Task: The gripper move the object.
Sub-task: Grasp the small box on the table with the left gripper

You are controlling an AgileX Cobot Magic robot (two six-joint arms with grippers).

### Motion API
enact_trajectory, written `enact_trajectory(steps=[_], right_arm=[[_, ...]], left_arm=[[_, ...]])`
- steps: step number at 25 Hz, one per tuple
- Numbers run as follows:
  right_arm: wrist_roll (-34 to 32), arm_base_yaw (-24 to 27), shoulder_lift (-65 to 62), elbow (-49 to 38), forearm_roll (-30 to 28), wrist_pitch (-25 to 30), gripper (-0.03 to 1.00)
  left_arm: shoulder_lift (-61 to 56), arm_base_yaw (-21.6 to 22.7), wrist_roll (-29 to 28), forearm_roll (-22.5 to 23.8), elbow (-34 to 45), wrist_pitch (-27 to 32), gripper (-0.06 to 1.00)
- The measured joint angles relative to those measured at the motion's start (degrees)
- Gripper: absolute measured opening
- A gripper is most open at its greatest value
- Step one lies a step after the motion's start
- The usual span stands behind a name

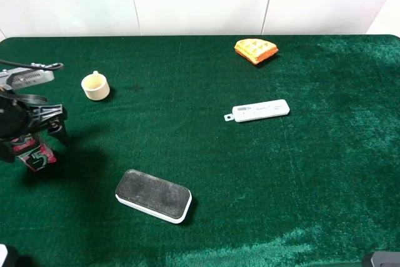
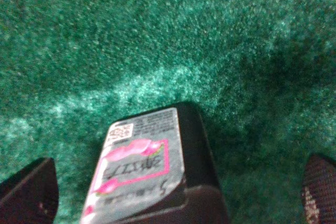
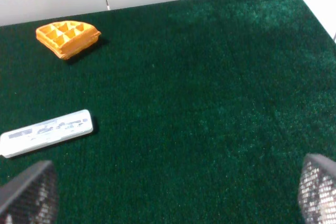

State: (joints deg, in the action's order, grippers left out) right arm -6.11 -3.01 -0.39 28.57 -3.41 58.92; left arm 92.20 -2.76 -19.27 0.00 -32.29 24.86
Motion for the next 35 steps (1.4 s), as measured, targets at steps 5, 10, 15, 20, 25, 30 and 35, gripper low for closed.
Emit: enact_trajectory(steps=[5, 10, 15, 20, 25, 30, 35], right_arm=[[0.00, 0.00, 0.00, 0.00, 0.00, 0.00, 0.70], [0.00, 0.00, 0.00, 0.00, 0.00, 0.00, 0.70], [0.00, 0.00, 0.00, 0.00, 0.00, 0.00, 0.70], [0.00, 0.00, 0.00, 0.00, 0.06, 0.00, 0.70], [0.00, 0.00, 0.00, 0.00, 0.06, 0.00, 0.70], [0.00, 0.00, 0.00, 0.00, 0.06, 0.00, 0.70], [0.00, 0.00, 0.00, 0.00, 0.06, 0.00, 0.70]], left_arm=[[2.00, -0.34, -0.88, -0.36, 0.00, -0.89, 0.93], [2.93, -0.34, -0.94, -0.36, 0.33, -0.82, 0.86], [2.98, -0.34, -0.94, -0.36, 0.46, -0.62, 0.79], [2.98, -0.34, -0.94, -0.36, 0.46, -0.51, 0.57], [2.98, -0.34, -0.94, -0.38, 0.46, -0.32, 0.50], [2.98, -0.34, -0.94, -0.43, 0.46, -0.21, 0.50], [2.98, -0.34, -0.94, -0.62, 0.46, -0.03, 0.50]])
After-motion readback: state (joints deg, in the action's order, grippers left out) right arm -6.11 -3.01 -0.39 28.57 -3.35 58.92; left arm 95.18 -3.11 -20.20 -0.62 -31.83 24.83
